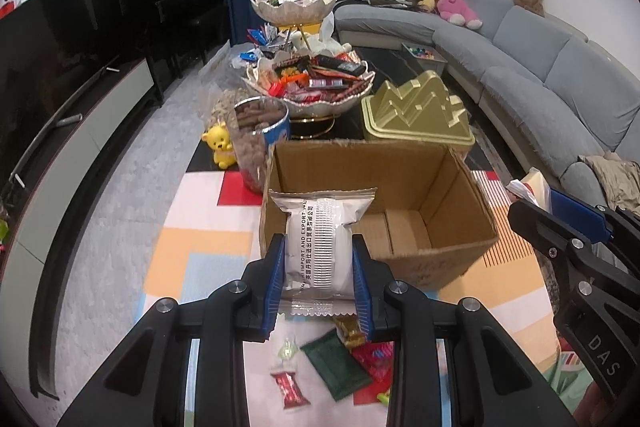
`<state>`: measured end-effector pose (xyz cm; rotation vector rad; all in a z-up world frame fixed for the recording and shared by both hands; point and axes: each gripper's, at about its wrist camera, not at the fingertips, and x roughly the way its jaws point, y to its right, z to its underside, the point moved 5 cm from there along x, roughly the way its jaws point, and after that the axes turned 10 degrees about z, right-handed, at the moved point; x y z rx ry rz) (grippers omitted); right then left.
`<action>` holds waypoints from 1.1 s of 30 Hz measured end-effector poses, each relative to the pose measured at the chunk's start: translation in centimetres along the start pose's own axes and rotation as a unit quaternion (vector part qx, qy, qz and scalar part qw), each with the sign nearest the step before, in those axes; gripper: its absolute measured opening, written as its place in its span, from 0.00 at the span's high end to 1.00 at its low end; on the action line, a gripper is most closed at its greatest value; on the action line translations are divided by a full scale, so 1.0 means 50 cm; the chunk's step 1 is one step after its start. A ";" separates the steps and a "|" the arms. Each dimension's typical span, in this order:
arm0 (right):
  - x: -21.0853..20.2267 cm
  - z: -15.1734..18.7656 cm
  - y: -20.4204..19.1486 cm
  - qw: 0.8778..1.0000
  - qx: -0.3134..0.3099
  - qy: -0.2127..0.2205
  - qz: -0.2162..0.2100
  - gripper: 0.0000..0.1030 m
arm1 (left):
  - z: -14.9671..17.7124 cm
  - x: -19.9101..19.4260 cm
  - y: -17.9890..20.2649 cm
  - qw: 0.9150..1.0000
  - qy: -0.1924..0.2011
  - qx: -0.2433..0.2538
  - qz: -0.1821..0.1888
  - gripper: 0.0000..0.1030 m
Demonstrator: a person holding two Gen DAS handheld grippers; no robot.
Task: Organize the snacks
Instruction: 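Carry the white wafer packet with the left gripper over the cardboard box, then open the left gripper to drop the wafer packet into the box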
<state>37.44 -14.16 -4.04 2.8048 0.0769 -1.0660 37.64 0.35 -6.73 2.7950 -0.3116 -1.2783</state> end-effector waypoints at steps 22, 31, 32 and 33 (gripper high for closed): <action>0.129 -0.070 0.002 1.000 0.000 -0.019 0.006 0.69 | -0.068 0.130 -0.026 0.999 -0.030 0.002 -0.012 0.69; 0.138 -0.074 -0.003 1.000 0.003 -0.023 -0.005 0.59 | -0.069 0.129 -0.033 0.999 -0.034 0.002 -0.018 0.44; 0.137 -0.074 -0.002 1.000 0.002 -0.022 -0.002 0.54 | -0.070 0.127 -0.035 0.999 -0.032 0.003 -0.021 0.42; 0.137 -0.075 -0.001 1.000 0.001 -0.022 0.001 0.47 | -0.069 0.125 -0.037 0.999 -0.031 0.003 -0.023 0.40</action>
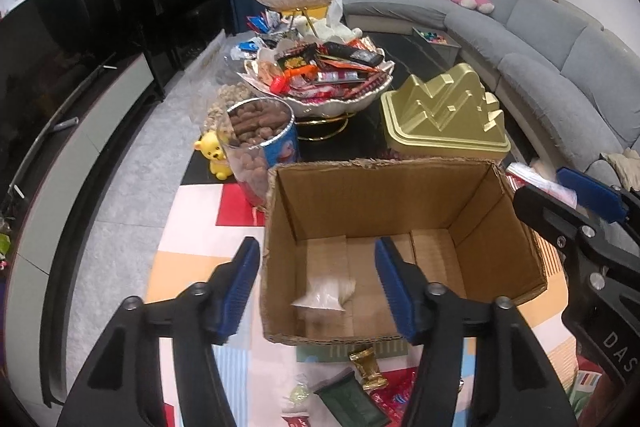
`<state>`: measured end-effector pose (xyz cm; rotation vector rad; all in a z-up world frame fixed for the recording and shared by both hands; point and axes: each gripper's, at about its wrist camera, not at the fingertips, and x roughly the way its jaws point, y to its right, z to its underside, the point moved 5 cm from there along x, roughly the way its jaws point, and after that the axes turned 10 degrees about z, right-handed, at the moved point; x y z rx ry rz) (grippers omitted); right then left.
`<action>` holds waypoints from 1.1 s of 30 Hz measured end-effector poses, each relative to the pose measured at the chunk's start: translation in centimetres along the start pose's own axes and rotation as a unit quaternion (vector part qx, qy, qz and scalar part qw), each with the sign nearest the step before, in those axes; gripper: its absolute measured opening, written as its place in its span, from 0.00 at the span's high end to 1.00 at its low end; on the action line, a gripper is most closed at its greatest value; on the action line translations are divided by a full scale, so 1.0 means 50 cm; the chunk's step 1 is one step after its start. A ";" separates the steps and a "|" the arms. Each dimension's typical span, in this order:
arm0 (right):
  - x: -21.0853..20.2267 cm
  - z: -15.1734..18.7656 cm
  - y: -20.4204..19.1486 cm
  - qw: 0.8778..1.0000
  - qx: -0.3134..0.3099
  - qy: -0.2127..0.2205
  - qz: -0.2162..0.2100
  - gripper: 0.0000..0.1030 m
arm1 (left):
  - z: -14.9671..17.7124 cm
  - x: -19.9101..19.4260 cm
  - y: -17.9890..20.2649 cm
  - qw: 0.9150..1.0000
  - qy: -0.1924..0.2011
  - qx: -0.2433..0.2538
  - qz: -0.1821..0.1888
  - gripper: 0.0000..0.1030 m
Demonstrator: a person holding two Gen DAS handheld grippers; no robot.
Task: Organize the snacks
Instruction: 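Open the left gripper to drop the wafer packet into the box, then move the left tool back toward the green candy packet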
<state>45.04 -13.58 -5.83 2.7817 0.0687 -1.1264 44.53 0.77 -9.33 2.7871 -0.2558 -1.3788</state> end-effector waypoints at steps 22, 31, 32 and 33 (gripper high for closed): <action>-0.073 0.027 0.049 0.999 0.025 0.009 0.042 0.23 | 0.036 -0.082 0.002 1.000 0.015 -0.003 -0.013 0.27; -0.093 0.054 0.068 0.998 0.036 0.006 0.052 0.18 | 0.069 -0.109 0.012 1.000 0.016 -0.007 -0.008 0.24; -0.096 0.058 0.069 0.998 0.035 0.007 0.054 0.18 | 0.073 -0.112 0.014 1.000 0.016 -0.006 -0.008 0.24; -0.099 0.062 0.071 0.998 0.035 0.007 0.055 0.18 | 0.076 -0.114 0.015 1.000 0.017 -0.003 -0.010 0.24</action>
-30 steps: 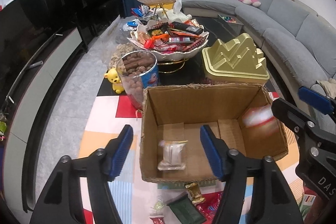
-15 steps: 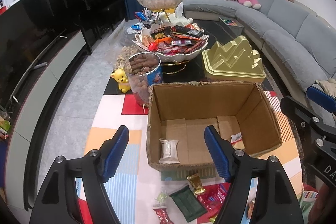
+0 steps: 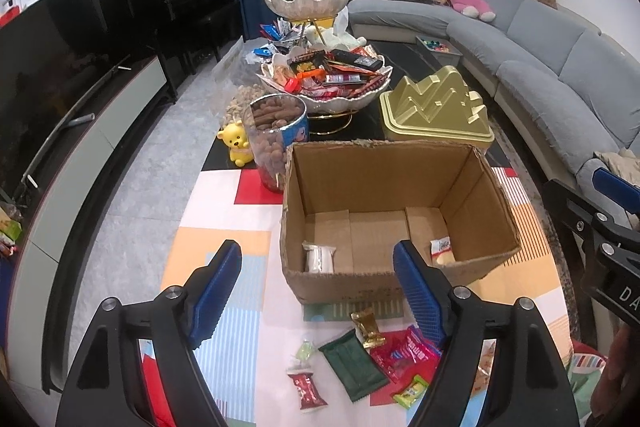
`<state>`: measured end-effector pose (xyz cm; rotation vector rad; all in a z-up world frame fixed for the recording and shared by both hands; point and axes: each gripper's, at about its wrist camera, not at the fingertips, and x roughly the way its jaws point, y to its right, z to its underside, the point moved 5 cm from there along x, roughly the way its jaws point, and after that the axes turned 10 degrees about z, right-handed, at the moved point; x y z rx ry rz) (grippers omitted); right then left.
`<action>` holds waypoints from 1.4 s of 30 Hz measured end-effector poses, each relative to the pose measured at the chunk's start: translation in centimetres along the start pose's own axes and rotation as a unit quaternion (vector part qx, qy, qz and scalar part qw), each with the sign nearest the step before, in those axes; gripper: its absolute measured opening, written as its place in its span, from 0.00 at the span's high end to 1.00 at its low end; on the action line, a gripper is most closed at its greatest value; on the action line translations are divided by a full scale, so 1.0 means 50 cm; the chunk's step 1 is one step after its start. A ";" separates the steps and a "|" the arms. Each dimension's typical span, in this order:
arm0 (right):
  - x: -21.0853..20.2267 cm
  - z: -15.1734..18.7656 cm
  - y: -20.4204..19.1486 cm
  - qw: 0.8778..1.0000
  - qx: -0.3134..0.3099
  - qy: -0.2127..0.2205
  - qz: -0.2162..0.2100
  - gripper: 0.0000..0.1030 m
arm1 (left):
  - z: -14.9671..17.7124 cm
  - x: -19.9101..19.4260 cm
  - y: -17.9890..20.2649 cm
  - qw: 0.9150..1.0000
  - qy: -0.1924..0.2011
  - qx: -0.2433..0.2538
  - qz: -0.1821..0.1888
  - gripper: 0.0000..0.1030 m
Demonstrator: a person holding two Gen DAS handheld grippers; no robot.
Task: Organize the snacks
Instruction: 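Move the left tool back toward the green candy packet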
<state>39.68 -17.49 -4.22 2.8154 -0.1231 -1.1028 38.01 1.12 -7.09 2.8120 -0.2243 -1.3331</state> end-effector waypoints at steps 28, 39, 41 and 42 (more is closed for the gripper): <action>-0.055 0.123 0.060 1.000 0.011 -0.014 0.014 0.18 | 0.116 -0.035 0.080 0.999 -0.001 0.042 0.023 0.23; -0.050 0.201 0.072 0.999 0.005 -0.040 0.017 0.18 | 0.186 -0.023 0.113 0.997 -0.013 0.072 0.039 0.23; -0.049 0.214 0.073 0.999 0.002 -0.045 0.017 0.18 | 0.197 -0.020 0.116 0.996 -0.016 0.075 0.043 0.23; -0.048 0.221 0.073 0.999 0.001 -0.047 0.017 0.18 | 0.204 -0.018 0.118 0.996 -0.019 0.076 0.046 0.23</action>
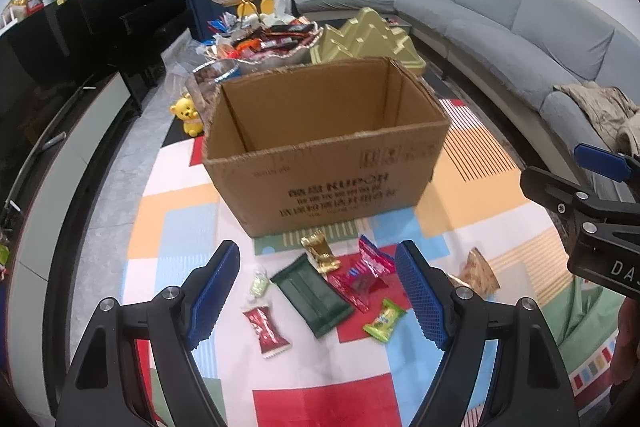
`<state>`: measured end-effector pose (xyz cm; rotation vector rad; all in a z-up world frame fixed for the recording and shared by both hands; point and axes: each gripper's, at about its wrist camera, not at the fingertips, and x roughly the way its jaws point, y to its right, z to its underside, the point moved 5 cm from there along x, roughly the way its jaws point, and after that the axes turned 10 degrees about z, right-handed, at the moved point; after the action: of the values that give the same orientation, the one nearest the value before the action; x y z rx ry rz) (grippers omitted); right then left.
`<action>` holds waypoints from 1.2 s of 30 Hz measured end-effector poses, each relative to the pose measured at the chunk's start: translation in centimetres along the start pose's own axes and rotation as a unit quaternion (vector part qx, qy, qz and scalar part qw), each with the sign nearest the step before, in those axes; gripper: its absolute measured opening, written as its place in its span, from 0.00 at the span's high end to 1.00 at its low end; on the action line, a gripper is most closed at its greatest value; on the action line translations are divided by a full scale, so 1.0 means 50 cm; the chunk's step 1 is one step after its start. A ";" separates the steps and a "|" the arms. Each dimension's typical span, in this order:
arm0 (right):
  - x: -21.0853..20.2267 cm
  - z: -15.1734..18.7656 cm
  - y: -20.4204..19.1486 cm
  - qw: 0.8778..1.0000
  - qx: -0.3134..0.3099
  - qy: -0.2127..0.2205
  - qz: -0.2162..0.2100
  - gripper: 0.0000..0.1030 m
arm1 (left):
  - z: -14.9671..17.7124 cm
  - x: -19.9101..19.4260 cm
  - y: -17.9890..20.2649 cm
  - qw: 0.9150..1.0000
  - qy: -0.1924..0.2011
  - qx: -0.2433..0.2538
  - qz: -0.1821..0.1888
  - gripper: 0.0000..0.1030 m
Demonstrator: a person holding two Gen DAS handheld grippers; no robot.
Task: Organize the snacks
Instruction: 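Move the left tool back toward the green candy packet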
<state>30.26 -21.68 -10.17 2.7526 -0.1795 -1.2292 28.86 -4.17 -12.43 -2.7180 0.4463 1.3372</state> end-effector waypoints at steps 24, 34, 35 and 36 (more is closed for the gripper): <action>0.054 0.154 -0.026 0.998 -0.047 -0.050 -0.009 0.11 | 0.139 0.083 0.051 0.997 -0.040 0.052 0.030 0.18; 0.075 0.183 -0.031 0.997 -0.067 -0.047 -0.004 0.11 | 0.168 0.125 0.076 0.995 -0.049 0.084 0.038 0.18; 0.078 0.185 -0.032 0.997 -0.069 -0.047 -0.005 0.11 | 0.170 0.129 0.077 0.994 -0.051 0.086 0.038 0.18; 0.080 0.186 -0.033 0.996 -0.070 -0.048 -0.004 0.11 | 0.173 0.134 0.077 0.994 -0.052 0.086 0.039 0.18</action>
<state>26.07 -21.25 -19.54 2.5808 -0.0875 -1.3227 24.99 -7.65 -22.78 -2.5032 0.6327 1.3798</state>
